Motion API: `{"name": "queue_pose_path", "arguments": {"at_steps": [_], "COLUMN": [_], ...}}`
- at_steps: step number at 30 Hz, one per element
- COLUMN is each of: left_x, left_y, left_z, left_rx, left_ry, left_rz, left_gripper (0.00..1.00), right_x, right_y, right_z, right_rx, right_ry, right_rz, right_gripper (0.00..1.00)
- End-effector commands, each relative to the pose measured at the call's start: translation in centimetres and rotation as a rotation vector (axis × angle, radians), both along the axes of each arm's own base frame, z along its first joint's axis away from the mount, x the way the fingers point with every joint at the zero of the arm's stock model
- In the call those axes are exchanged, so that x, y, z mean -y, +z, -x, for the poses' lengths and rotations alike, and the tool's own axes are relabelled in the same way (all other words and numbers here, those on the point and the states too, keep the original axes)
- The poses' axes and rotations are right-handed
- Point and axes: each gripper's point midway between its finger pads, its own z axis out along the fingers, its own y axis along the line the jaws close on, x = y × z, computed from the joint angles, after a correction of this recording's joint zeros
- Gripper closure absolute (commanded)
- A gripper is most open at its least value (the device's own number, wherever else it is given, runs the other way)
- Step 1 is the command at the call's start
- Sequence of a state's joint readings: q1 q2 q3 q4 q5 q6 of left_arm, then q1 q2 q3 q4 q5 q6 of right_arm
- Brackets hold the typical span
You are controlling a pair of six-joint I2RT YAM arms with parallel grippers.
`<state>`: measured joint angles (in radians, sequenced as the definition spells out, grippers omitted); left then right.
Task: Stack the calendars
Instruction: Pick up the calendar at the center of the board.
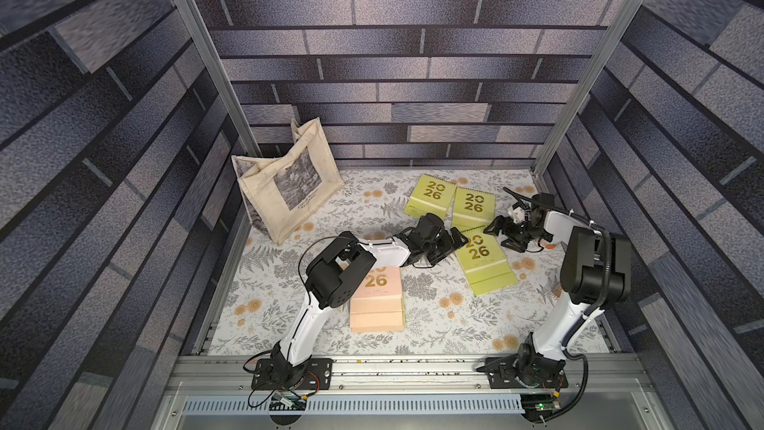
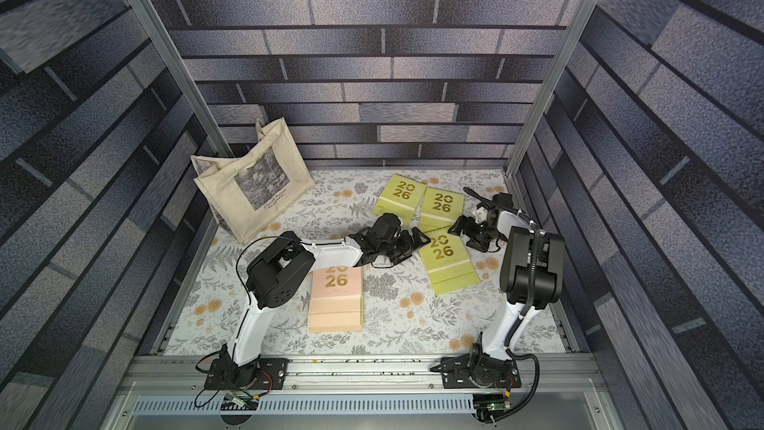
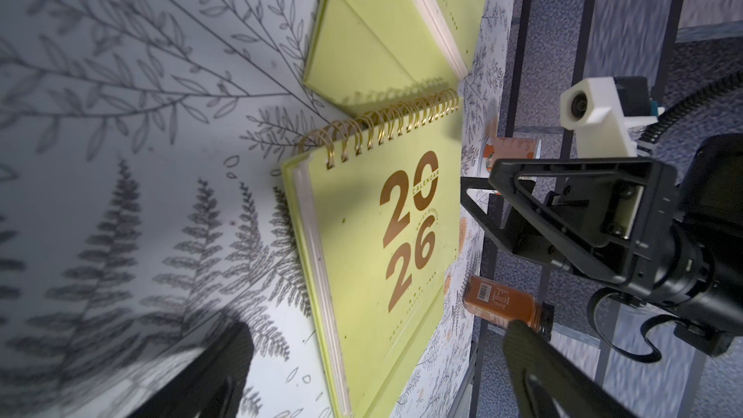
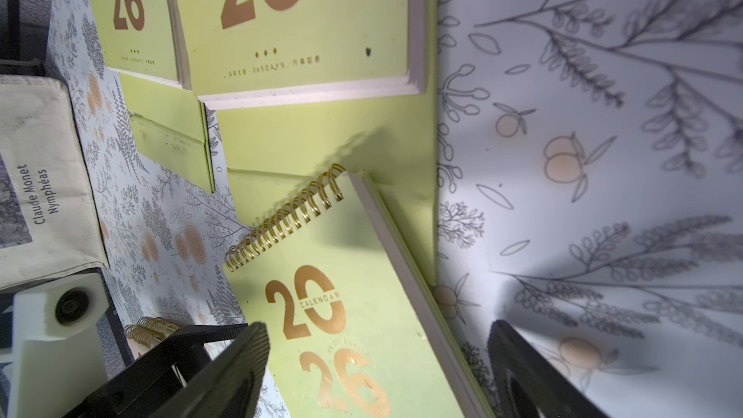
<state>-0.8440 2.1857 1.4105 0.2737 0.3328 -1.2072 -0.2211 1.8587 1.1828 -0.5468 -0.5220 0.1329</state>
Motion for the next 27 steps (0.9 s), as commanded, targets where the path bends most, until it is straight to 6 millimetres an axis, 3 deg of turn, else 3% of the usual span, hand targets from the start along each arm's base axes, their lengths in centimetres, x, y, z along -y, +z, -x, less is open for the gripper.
{"name": "queue_pose_path", "arguments": {"at_steps": [1,16,27], "left_x": [0.4,2.1,2.7], "left_y": [-0.9,-1.1,-0.8], "left_z": [0.6,0.2,0.0], "left_rx": [-0.038,-0.048,-0.026], "left_ry": [0.003,0.01,0.005], "left_rz": [0.007,0.081,0.138], "left_gripper": [0.0,0.0,0.0], "right_x": [-0.1,-2.0,-3.7], "right_y": [0.0,-1.4,-1.1], "right_z": [-0.7,0.4,1.6], "right_rx": [0.018,-0.009,-0.027], "right_ry": [0.003,-0.005,0.016], "right_rz": [-0.021,-0.138,-0.159], "right_gripper": [0.12,0.14,0.14]}}
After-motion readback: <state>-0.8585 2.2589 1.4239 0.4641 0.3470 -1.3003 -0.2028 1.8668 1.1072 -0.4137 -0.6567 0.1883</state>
